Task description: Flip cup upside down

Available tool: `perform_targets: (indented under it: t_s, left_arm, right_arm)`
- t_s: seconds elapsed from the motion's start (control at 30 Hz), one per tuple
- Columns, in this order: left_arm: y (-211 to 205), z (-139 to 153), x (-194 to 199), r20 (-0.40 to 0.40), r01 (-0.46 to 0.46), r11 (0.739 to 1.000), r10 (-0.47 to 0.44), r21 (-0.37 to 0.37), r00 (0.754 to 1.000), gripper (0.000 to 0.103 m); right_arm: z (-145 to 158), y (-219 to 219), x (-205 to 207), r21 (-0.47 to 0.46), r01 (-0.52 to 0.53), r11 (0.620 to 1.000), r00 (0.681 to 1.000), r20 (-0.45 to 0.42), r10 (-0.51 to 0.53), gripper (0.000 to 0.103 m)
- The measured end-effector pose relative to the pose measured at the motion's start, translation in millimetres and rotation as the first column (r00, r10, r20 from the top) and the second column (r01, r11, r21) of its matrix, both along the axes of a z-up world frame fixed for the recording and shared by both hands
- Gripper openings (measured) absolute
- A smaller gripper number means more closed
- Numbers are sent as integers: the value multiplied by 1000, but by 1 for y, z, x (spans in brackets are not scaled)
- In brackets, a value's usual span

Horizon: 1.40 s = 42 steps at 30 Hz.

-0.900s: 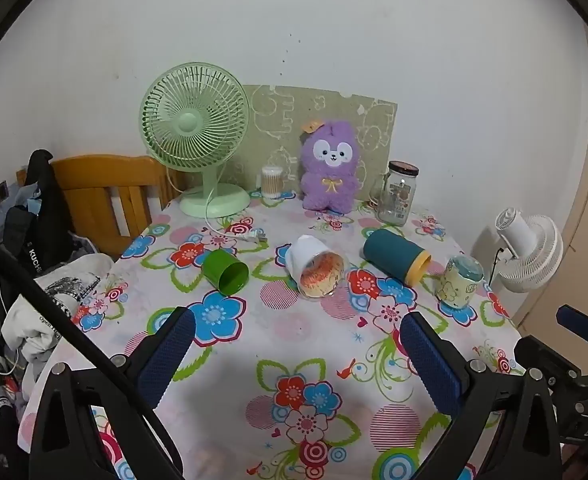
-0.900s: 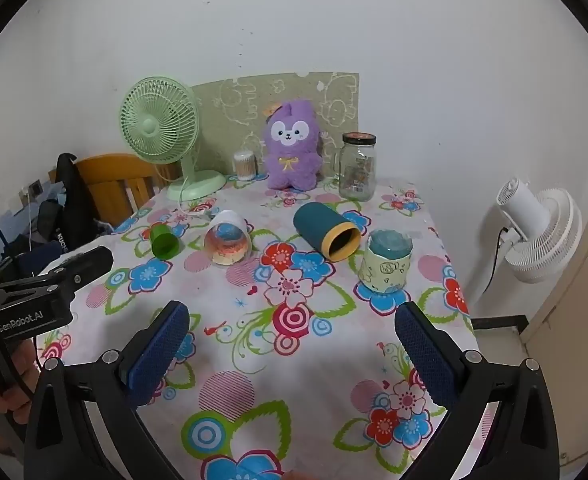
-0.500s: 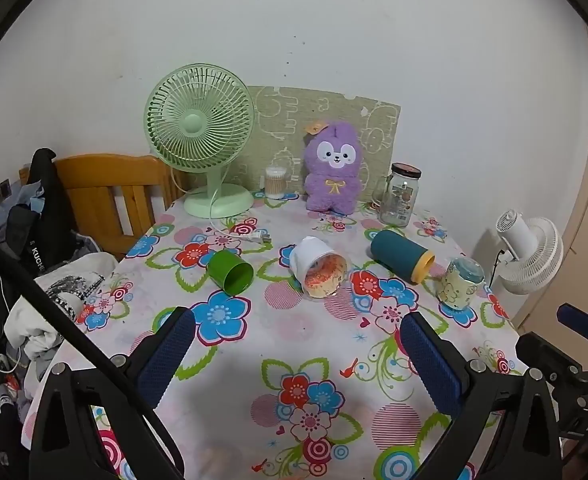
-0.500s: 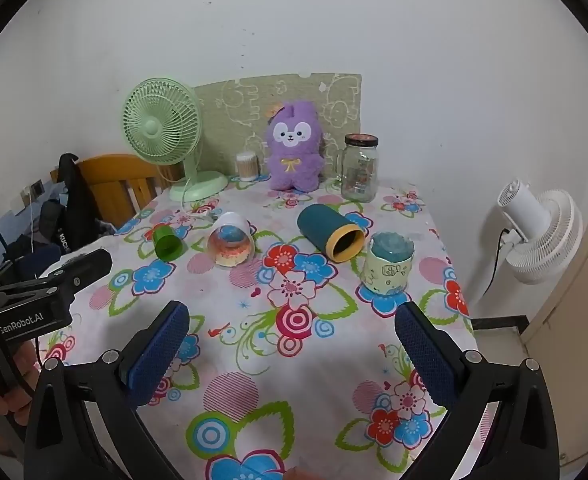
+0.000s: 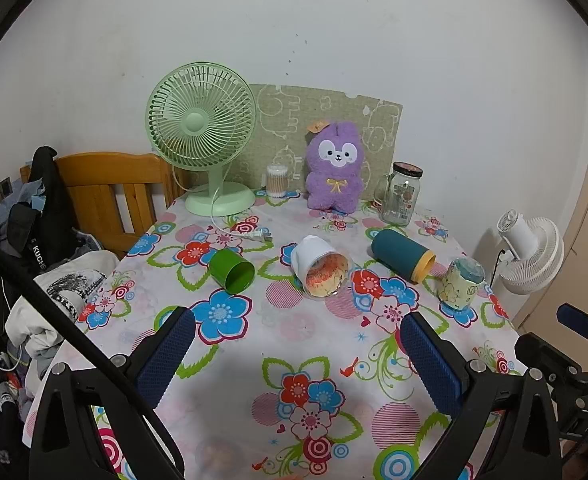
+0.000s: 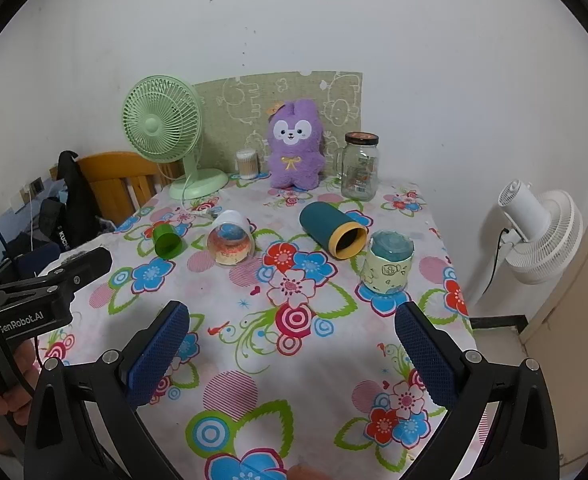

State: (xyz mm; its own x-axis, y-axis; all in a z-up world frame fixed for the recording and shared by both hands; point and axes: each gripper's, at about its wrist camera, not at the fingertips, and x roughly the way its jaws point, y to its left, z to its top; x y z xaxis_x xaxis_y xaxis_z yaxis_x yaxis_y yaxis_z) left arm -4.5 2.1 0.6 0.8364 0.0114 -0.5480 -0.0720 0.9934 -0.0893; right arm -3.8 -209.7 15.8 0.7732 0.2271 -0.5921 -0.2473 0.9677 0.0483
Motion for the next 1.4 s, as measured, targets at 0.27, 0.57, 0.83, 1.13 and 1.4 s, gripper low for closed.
perform_targets:
  t_s: [0.27, 0.57, 0.83, 1.13, 1.4]
  left_arm:
    - [0, 0, 1, -3, -1, 1000, 1, 1, 1000, 103]
    - [-1, -3, 2, -12, 6, 1000, -6, 7, 1000, 103]
    - [-2, -12, 15, -44, 22, 1000, -21, 17, 999, 103]
    - [-7, -17, 48, -90, 56, 998, -54, 25, 994, 103]
    - [-11, -20, 81, -118, 98, 994, -93, 40, 989, 103]
  right_arm:
    - [1, 0, -1, -1, 0, 1000, 1000, 1, 0, 103]
    - [6, -2, 5, -11, -18, 1000, 1000, -1, 18, 103]
    - [-2, -3, 25, -16, -33, 999, 999, -40, 33, 103]
    - [-5, -7, 58, -20, -40, 999, 997, -69, 38, 103]
    - [-13, -10, 94, -30, -50, 998, 992, -116, 46, 103]
